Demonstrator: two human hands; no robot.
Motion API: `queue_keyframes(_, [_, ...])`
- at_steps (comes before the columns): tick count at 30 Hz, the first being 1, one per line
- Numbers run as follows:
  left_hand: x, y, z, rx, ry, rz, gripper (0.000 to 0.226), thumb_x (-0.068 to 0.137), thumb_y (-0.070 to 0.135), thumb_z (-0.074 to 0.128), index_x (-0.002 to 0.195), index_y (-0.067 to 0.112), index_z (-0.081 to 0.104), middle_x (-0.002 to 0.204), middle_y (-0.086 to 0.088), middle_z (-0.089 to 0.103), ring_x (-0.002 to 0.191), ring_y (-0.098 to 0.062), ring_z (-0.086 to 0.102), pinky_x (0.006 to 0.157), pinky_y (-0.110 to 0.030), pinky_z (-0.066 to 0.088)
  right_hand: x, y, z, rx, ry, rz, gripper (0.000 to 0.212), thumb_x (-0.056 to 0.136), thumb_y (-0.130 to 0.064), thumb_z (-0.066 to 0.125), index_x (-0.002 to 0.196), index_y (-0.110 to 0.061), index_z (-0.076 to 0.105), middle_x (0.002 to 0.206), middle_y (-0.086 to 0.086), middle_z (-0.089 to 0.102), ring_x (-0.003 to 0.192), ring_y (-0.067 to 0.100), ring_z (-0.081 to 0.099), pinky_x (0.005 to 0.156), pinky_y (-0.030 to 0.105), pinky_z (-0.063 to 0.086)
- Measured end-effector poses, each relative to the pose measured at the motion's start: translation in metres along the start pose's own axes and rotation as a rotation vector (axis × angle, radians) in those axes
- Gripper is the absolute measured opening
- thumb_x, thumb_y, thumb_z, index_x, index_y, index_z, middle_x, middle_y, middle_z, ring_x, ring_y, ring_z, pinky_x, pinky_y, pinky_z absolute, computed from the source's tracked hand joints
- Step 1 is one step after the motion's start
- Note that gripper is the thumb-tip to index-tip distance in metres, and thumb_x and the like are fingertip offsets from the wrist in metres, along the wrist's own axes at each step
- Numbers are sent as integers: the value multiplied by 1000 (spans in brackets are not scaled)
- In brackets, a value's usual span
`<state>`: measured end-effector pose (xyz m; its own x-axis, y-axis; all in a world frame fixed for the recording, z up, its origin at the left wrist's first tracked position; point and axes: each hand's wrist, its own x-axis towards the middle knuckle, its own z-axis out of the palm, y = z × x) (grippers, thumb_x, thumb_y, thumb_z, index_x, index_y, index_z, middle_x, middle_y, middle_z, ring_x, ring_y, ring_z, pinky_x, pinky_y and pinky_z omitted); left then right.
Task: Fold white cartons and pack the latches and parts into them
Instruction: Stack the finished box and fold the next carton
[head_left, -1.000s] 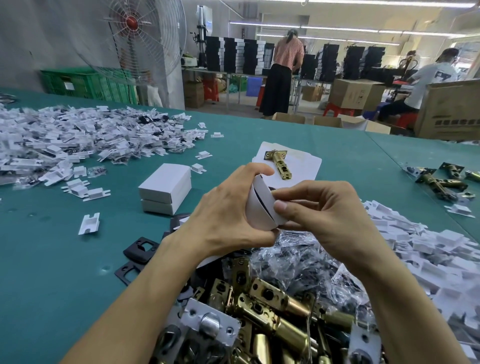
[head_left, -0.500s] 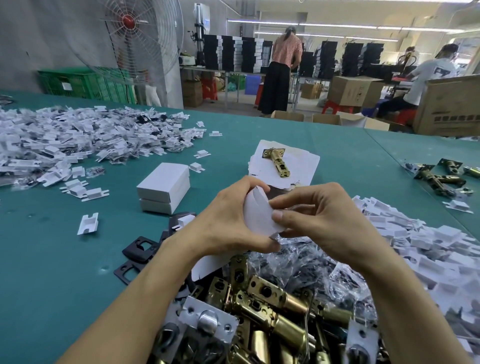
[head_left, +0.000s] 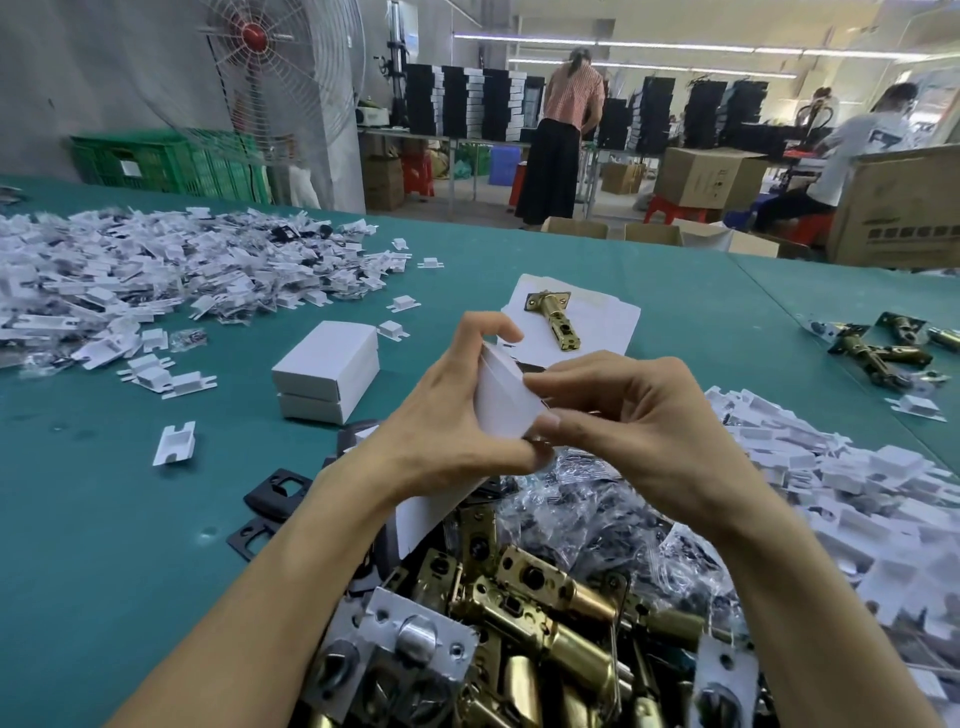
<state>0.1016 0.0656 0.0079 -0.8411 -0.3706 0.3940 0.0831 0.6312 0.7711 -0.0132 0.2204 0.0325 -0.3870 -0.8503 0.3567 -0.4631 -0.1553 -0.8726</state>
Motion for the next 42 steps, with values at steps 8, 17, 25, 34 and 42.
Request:
queue_keyframes(8, [0, -1, -1, 27, 79, -5, 55, 62, 42, 81, 100, 32, 44, 88, 11, 51, 74, -6, 53, 60, -19, 47, 2, 6, -1, -127, -64, 42, 36, 73, -28, 76, 110, -27, 74, 113, -8, 71, 107, 1, 65, 96, 24, 52])
queue_keyframes(17, [0, -1, -3, 51, 61, 33, 72, 59, 36, 93, 114, 39, 46, 114, 2, 47, 97, 1, 50, 75, -11, 45, 0, 9, 12, -71, -57, 93, 41, 85, -19, 76, 123, -33, 67, 111, 5, 75, 79, 20, 76, 77, 30, 61])
queue_keyframes(25, [3, 13, -18, -249, 46, 85, 64, 72, 43, 82, 128, 52, 52, 116, 3, 67, 91, -20, 74, 68, -32, 61, 4, 3, 2, 30, 212, -85, 35, 95, -3, 61, 106, -35, 72, 105, -19, 73, 76, 7, 69, 65, 20, 56])
queue_keyframes(34, [4, 9, -15, -272, -12, 76, 44, 85, 37, 74, 123, 53, 59, 103, 5, 75, 89, -17, 74, 68, -28, 59, 3, 11, 2, -114, 101, -77, 46, 96, -4, 59, 120, -42, 65, 122, -3, 64, 102, 5, 64, 83, 21, 52])
queue_keyframes(42, [4, 8, -9, -342, 8, 108, 29, 92, 26, 66, 115, 43, 63, 102, 0, 75, 82, -15, 73, 61, -24, 55, 4, 14, 2, -104, 121, -84, 49, 93, -1, 64, 118, -42, 67, 116, -1, 70, 97, 31, 67, 88, 54, 53])
